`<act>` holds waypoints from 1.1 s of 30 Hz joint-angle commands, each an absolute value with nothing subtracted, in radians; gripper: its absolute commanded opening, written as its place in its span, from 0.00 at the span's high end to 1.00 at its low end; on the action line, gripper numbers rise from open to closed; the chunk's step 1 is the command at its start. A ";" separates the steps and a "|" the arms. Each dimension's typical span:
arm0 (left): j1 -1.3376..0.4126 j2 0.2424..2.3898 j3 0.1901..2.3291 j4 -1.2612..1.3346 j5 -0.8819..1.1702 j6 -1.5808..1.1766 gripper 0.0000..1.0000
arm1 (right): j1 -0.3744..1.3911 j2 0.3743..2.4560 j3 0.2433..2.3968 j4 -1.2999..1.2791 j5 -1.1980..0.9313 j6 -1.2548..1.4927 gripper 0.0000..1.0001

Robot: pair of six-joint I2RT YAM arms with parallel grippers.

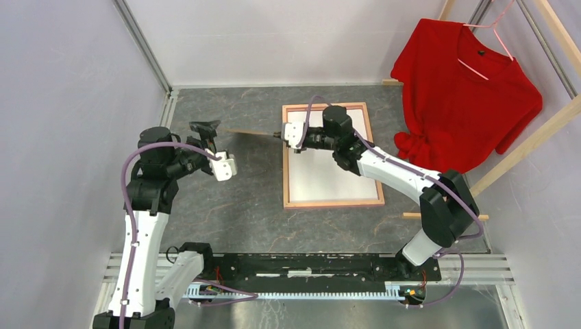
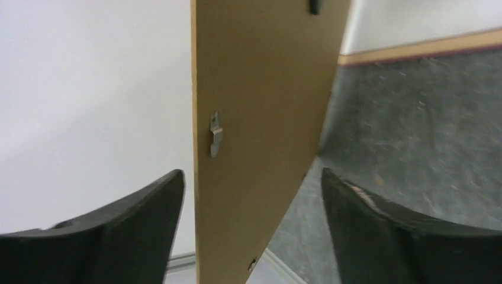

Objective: Put the photo into the frame

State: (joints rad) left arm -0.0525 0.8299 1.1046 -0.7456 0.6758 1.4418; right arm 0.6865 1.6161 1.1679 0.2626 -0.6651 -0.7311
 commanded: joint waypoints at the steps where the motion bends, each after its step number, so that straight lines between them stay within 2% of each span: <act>1: -0.057 0.799 1.067 -0.380 0.676 1.146 0.01 | 0.677 1.535 1.129 0.534 -0.559 -0.493 1.00; 3: -0.057 0.824 1.071 -0.219 0.620 0.971 0.00 | 0.674 1.523 1.140 0.631 -0.495 -0.353 1.00; 5: -0.057 0.864 1.125 -0.138 0.546 0.822 0.00 | 0.660 1.530 1.209 0.622 -0.466 -0.242 1.00; 9: -0.049 0.976 1.274 -0.088 0.399 0.571 0.00 | 0.576 1.605 1.472 0.407 -0.519 0.089 1.00; 12: -0.042 1.019 1.352 -0.136 0.406 0.509 0.00 | 0.477 1.661 1.571 0.344 -0.627 0.358 1.00; 16: -0.038 1.083 1.412 -0.230 0.386 0.468 0.00 | 0.348 1.668 1.481 0.586 -0.770 0.786 1.00; 21: -0.011 1.156 1.400 -0.298 0.333 0.452 0.00 | 0.241 1.695 1.447 0.595 -0.902 1.079 1.00; 26: -0.002 1.214 1.319 -0.400 0.392 0.494 0.00 | 0.166 1.660 1.372 0.427 -0.961 1.072 1.00; 33: -0.002 1.326 1.236 -0.458 0.414 0.510 0.00 | 0.074 1.567 1.135 0.518 -1.038 1.139 1.00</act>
